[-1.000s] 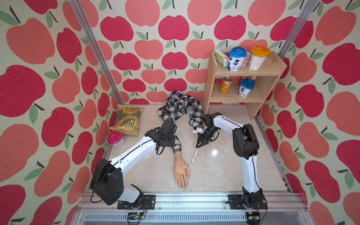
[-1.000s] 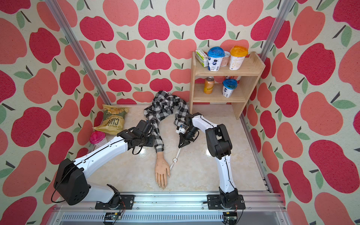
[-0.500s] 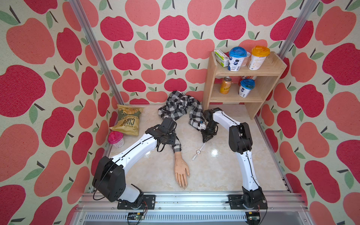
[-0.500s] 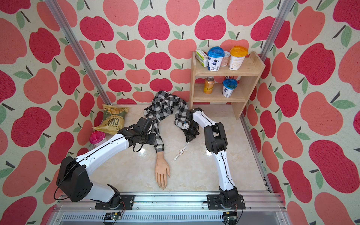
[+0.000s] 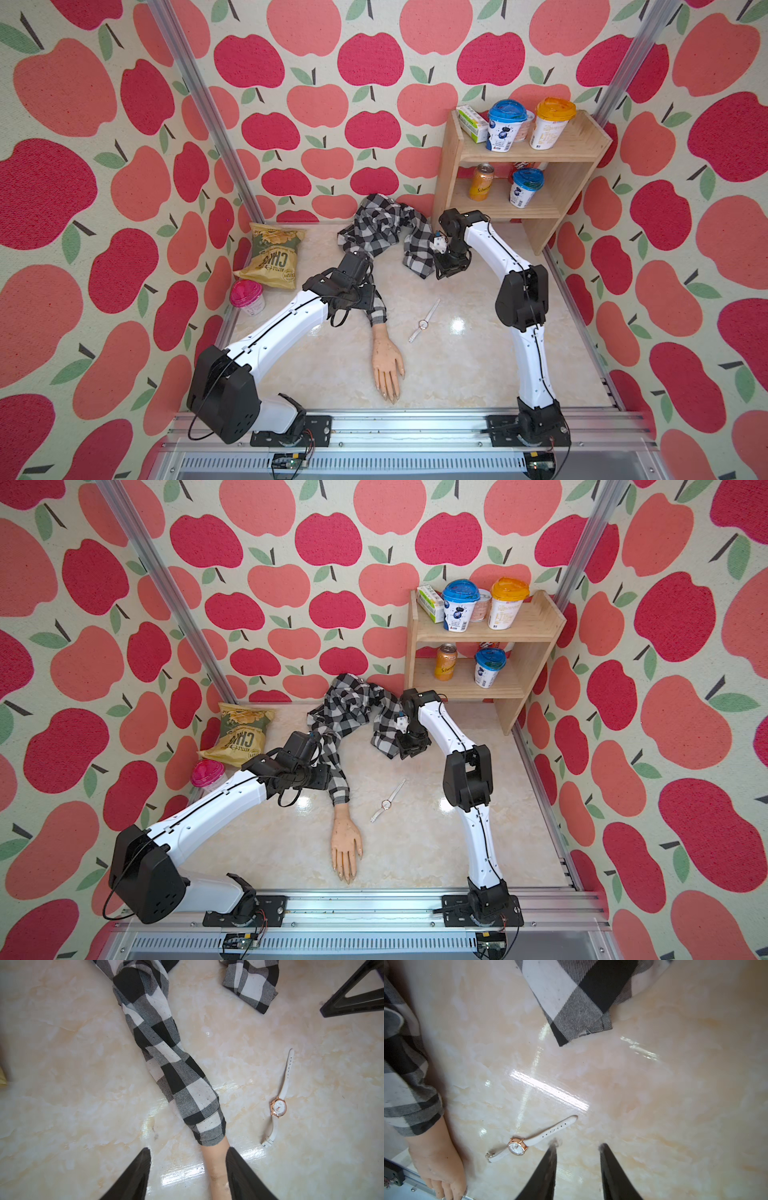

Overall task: Take off the watch
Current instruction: Place the watch at the center of the board, then reset both arms

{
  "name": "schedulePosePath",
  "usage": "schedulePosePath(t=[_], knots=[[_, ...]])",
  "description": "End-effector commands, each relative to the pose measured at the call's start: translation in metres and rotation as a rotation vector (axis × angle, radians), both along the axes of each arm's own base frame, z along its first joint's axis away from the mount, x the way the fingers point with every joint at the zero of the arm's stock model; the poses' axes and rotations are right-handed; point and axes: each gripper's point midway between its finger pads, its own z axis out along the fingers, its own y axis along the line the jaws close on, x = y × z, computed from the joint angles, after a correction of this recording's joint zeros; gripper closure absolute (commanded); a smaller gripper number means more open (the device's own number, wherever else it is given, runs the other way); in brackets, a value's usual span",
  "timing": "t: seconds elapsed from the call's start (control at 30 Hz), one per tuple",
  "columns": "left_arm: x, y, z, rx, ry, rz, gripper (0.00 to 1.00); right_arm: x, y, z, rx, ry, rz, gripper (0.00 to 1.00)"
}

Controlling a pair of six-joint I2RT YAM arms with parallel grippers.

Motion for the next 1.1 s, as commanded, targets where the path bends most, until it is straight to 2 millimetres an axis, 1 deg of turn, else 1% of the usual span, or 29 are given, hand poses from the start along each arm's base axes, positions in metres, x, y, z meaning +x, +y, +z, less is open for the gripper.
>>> schedulePosePath(t=[0.0, 0.1, 0.17, 0.23, 0.27, 0.3, 0.33, 0.37, 0.4, 0.43, 0.47, 0.53, 0.6, 0.63, 0.7, 0.73, 0.77, 0.8, 0.87, 0.9, 0.97, 1.0, 1.07], knots=[[-0.005, 0.015, 0.013, -0.013, -0.025, 0.027, 0.32, -0.001, -0.008, 0.058, 0.001, -0.181, -0.09, 0.62], [-0.001, 0.017, 0.039, -0.059, -0.085, 0.022, 0.2, -0.008, -0.007, 0.073, -0.034, -0.319, -0.104, 0.61], [0.004, 0.019, 0.054, -0.079, -0.12, 0.032, 0.1, -0.015, -0.002, 0.082, -0.04, -0.387, -0.103, 0.61], [0.007, 0.02, 0.063, -0.092, -0.13, 0.035, 0.0, -0.02, 0.0, 0.099, -0.027, -0.471, -0.118, 0.58], [0.008, 0.022, 0.066, -0.097, -0.125, 0.036, 0.03, -0.023, 0.0, 0.111, -0.004, -0.514, -0.13, 0.56], [0.008, 0.025, 0.067, -0.099, -0.111, 0.048, 0.03, -0.025, -0.001, 0.121, 0.012, -0.552, -0.142, 0.54], [0.008, 0.027, 0.067, -0.108, -0.096, 0.055, 0.03, -0.029, -0.005, 0.141, 0.034, -0.623, -0.166, 0.5], [0.008, 0.03, 0.068, -0.117, -0.088, 0.056, 0.03, -0.034, -0.009, 0.159, 0.06, -0.691, -0.185, 0.41], [0.009, 0.035, 0.069, -0.115, -0.087, 0.065, 0.03, -0.039, -0.013, 0.173, 0.092, -0.745, -0.203, 0.27], [0.009, 0.042, 0.071, -0.109, -0.092, 0.081, 0.03, -0.045, -0.02, 0.191, 0.133, -0.812, -0.23, 0.09], [0.01, 0.048, 0.072, -0.106, -0.103, 0.092, 0.03, -0.052, -0.029, 0.205, 0.17, -0.872, -0.257, 0.01], [0.013, 0.063, 0.07, -0.118, -0.13, 0.117, 0.03, -0.067, -0.042, 0.223, 0.24, -0.971, -0.285, 0.0], [0.016, 0.077, 0.063, -0.139, -0.169, 0.116, 0.03, -0.076, -0.06, 0.229, 0.287, -1.062, -0.336, 0.0], [0.018, 0.088, 0.055, -0.14, -0.181, 0.132, 0.03, -0.078, -0.068, 0.224, 0.308, -1.105, -0.345, 0.0], [0.021, 0.108, 0.038, -0.138, -0.21, 0.155, 0.03, -0.081, -0.079, 0.206, 0.328, -1.174, -0.334, 0.0], [0.024, 0.117, 0.029, -0.116, -0.252, 0.148, 0.03, -0.083, -0.086, 0.192, 0.322, -1.183, -0.34, 0.0], [0.029, 0.127, 0.014, -0.081, -0.287, 0.151, 0.03, -0.084, -0.092, 0.176, 0.311, -1.166, -0.342, 0.0], [0.029, 0.136, 0.012, -0.06, -0.348, 0.153, 0.03, -0.083, -0.103, 0.164, 0.294, -1.145, -0.382, 0.0], [0.032, 0.147, -0.007, -0.002, -0.391, 0.146, 0.02, -0.083, -0.116, 0.145, 0.294, -1.116, -0.409, 0.0], [0.035, 0.155, -0.018, 0.035, -0.409, 0.151, 0.03, -0.083, -0.122, 0.133, 0.294, -1.116, -0.412, 0.0], [0.042, 0.17, -0.045, 0.011, -0.414, 0.193, 0.03, -0.08, -0.136, 0.115, 0.291, -1.14, -0.448, 0.0], [0.048, 0.179, -0.054, -0.014, -0.43, 0.243, 0.03, -0.078, -0.141, 0.106, 0.278, -1.139, -0.448, 0.0], [0.062, 0.185, -0.062, -0.013, -0.467, 0.267, 0.03, -0.074, -0.148, 0.093, 0.23, -1.155, -0.425, 0.0]])
